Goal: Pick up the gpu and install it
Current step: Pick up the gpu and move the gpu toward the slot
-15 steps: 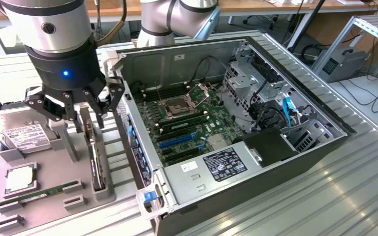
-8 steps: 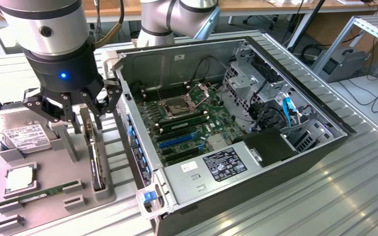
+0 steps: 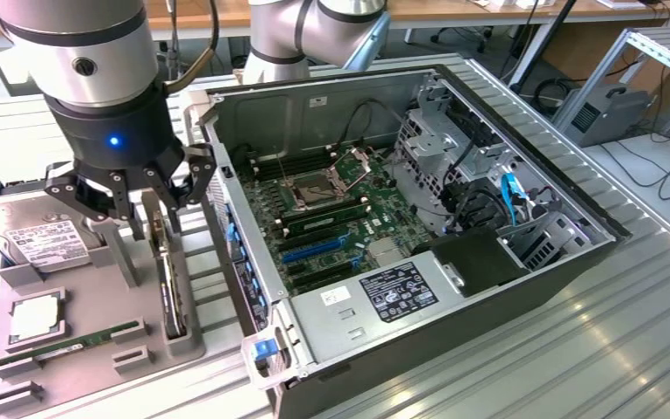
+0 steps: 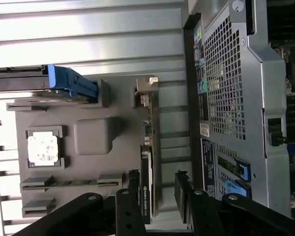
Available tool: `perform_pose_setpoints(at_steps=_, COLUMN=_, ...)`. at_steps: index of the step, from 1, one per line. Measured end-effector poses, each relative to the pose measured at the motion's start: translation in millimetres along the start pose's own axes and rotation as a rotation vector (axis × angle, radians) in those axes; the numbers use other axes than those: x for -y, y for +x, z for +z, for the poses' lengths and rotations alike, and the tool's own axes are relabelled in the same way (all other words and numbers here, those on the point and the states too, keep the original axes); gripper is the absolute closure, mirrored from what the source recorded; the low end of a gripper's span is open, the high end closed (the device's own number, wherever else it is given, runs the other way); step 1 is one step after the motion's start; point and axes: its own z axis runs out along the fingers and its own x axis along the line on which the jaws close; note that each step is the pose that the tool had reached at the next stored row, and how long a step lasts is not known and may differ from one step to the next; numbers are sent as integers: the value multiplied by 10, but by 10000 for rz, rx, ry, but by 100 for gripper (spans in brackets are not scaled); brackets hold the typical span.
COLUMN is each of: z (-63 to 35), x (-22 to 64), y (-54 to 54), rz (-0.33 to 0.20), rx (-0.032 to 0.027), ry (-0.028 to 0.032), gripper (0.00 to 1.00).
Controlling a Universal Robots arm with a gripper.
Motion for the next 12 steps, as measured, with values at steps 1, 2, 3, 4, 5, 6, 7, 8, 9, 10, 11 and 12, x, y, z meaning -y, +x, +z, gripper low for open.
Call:
perform_pose_setpoints(at_steps=1, z=6, x=-2, y=1, rz=-1, rx=0, ry=0, gripper=58)
perform_pose_setpoints(at_steps=2, z=12, x=-5, y=2, rz=0, rx=0, ry=0, gripper=58)
perform_pose_setpoints(at_steps=3, z=19, x=-8, y=3, rz=0, rx=-1, ry=0, gripper=58)
perform_pose_setpoints(at_steps=4, z=24, x=-10, y=5, rz=0, rx=0, ry=0, gripper=58)
perform_pose_setpoints(at_steps=5, z=29, x=-11, y=7, rz=0, rx=0, ry=-1, gripper=58)
perform_pose_setpoints(at_steps=6, z=34, x=-12, y=9, rz=-1, rx=0, ry=-1, gripper=58)
perform_pose_setpoints(at_steps=7, z=42, x=-12, y=13, rz=0, rx=0, ry=-1, gripper=58)
perform_pose_setpoints(at_steps=8, z=46, x=-13, y=16, rz=1, rx=0, ry=0, gripper=58)
perform_pose_setpoints(at_steps=9, z=58, x=-14, y=24, rz=0, rx=0, ry=0, gripper=58)
perform_pose_setpoints(at_steps=10, z=63, x=-13, y=31, rz=0, rx=-1, ry=1, gripper=58)
perform_pose_setpoints(at_steps=11, z=67, x=-14, y=38, rz=0, rx=-1, ry=1, gripper=58)
perform_pose_setpoints(at_steps=12, z=72, x=-13, y=45, rz=0, rx=0, ry=0, gripper=58)
